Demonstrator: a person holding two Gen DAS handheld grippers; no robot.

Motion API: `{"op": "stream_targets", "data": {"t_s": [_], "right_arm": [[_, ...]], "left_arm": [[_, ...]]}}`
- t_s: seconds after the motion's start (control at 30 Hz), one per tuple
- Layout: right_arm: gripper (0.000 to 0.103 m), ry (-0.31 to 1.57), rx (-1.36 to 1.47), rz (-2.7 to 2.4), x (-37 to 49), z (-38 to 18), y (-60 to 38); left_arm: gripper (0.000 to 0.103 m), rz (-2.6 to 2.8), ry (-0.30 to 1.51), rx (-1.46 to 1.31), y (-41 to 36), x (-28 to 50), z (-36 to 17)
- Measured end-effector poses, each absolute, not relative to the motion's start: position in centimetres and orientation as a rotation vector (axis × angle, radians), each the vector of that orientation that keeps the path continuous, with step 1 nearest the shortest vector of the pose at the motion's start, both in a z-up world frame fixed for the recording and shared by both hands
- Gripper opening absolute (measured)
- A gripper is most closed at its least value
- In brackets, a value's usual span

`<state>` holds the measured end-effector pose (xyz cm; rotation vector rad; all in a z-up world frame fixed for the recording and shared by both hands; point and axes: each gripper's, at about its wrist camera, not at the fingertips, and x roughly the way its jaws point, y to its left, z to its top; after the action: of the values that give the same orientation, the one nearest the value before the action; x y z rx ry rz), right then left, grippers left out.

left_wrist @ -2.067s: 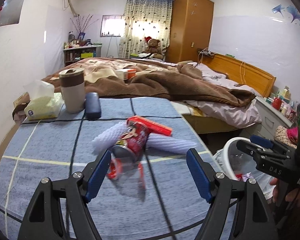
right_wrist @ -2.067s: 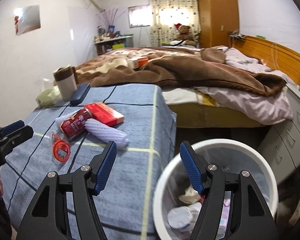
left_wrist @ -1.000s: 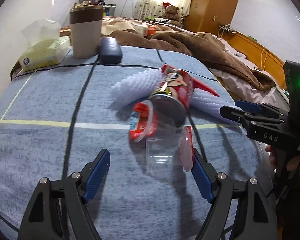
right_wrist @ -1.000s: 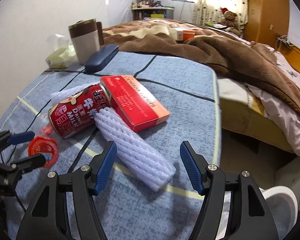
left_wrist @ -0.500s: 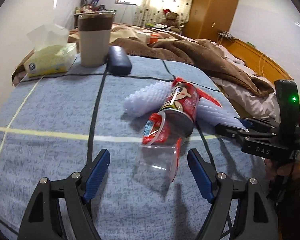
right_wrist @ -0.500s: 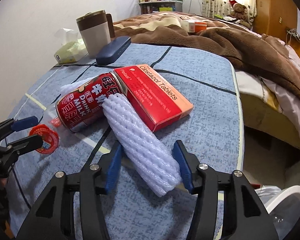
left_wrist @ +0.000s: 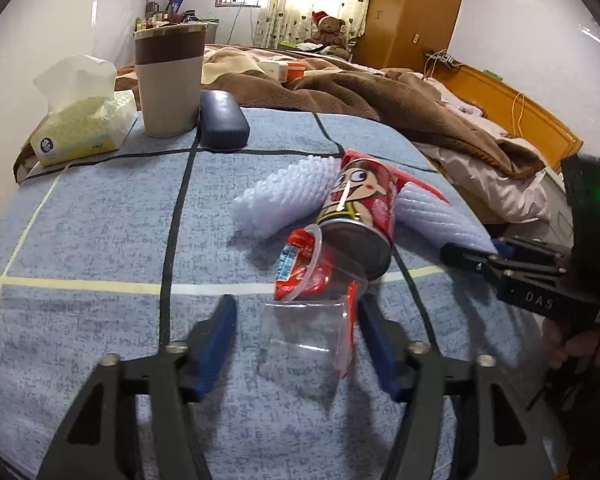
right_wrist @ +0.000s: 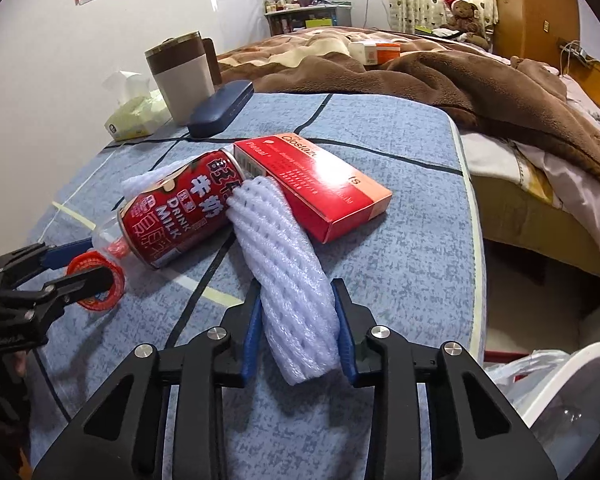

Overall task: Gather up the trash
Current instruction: 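Grasp the clear plastic cup with the left tool while the right tool grasps a white foam net sleeve, then carry the plastic cup and foam sleeve over the wastebasket and open both tools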

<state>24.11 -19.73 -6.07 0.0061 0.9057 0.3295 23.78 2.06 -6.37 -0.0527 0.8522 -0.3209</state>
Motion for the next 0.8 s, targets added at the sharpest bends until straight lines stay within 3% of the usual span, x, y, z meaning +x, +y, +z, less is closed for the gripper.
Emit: {"op": "stream_targets", "data": {"t_s": [0.17, 0.8], "right_arm": [[0.030, 0.900, 0.023, 0.313, 23.6, -6.0, -19.9], [0.028, 0.840, 0.080, 0.295, 20.4, -4.5, -20.7]], "left_arm": [[0.046, -0.345, 0.840, -0.068, 1.9, 23.6, -6.2], [0.045, -0.325, 0.792, -0.067, 1.5, 21.3, -4.3]]}}
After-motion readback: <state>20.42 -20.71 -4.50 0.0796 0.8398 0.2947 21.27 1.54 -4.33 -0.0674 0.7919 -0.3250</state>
